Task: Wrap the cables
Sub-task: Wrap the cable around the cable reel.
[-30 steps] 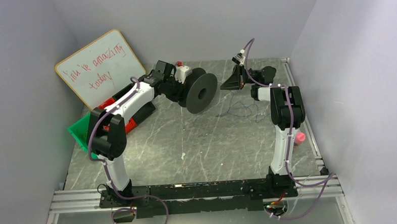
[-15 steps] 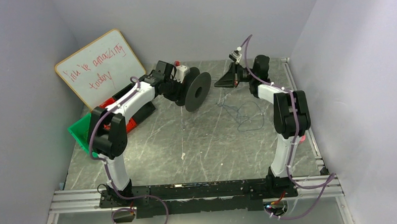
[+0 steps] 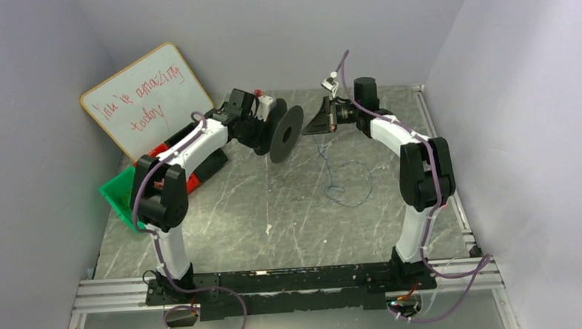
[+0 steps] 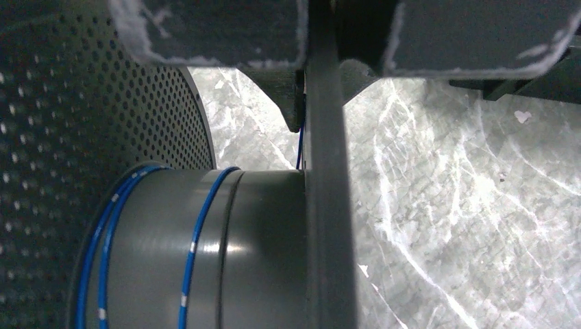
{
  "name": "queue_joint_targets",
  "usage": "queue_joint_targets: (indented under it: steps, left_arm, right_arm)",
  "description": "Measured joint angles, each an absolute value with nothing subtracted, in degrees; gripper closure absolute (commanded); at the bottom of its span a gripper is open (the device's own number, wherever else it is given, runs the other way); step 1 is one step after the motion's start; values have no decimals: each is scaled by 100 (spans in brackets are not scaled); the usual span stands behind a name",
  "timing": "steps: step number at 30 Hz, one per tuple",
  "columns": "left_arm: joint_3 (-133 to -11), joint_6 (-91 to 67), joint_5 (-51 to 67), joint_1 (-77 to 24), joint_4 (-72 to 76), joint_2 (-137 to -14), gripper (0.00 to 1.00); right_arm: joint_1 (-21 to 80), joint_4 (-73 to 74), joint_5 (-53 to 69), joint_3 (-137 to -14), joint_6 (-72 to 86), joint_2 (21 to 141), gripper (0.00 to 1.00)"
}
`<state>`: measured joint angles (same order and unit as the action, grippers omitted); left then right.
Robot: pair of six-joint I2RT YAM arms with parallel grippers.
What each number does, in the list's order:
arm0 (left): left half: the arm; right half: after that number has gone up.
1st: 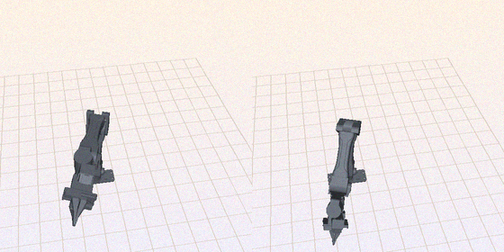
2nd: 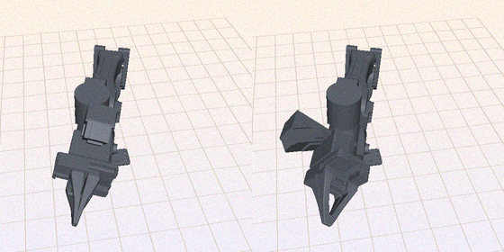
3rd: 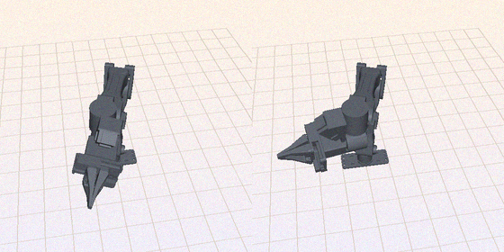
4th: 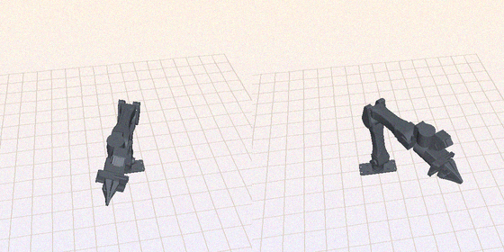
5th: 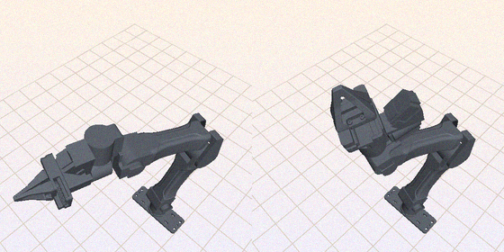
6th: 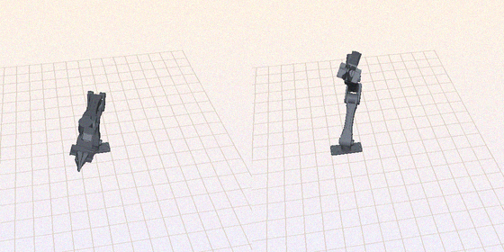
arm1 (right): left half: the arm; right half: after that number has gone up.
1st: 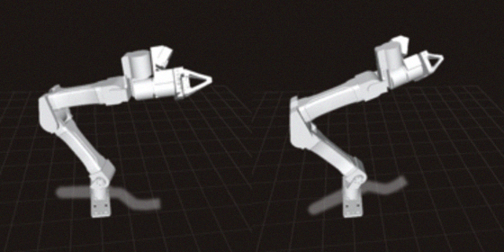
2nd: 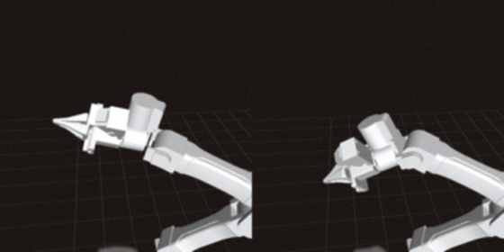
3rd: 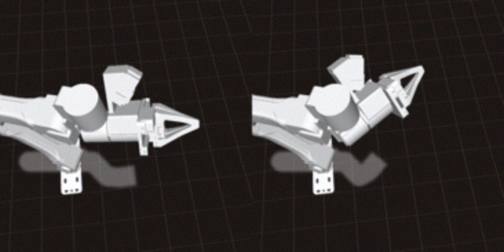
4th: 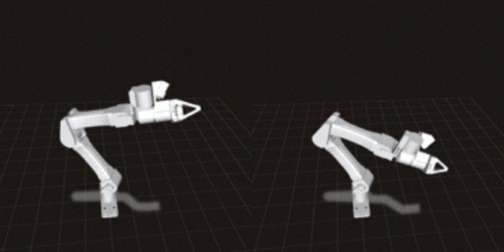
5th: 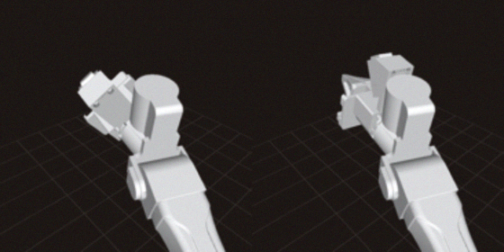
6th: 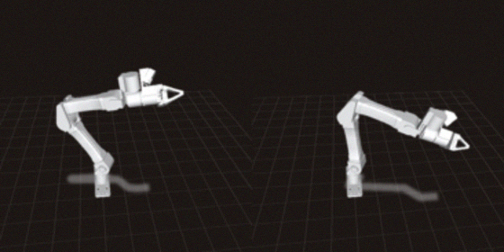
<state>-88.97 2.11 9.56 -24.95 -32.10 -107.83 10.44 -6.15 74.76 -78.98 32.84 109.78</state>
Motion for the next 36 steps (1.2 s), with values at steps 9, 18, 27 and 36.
queue_joint_targets:
  steps: [9, 18, 27, 36]
  left_arm:
    - [-9035, 183, 655, -2477, -3347, -11074, 98]
    - [-9043, 167, 635, -2473, -3326, -11074, 98]
    - [-9043, 150, 338, -2471, -3297, -11074, 98]
    - [-9192, 193, 578, -2644, -2823, -10989, 98]
  right_arm:
    - [1533, 521, 7317, -8302, 2285, 10698, 87]
    - [1297, 1424, 6501, -9166, 1706, 10595, 96]
    - [646, 1673, 6685, -9598, 1798, 10468, 95]
    - [515, -2322, 7544, -8849, 5203, 9673, 95]
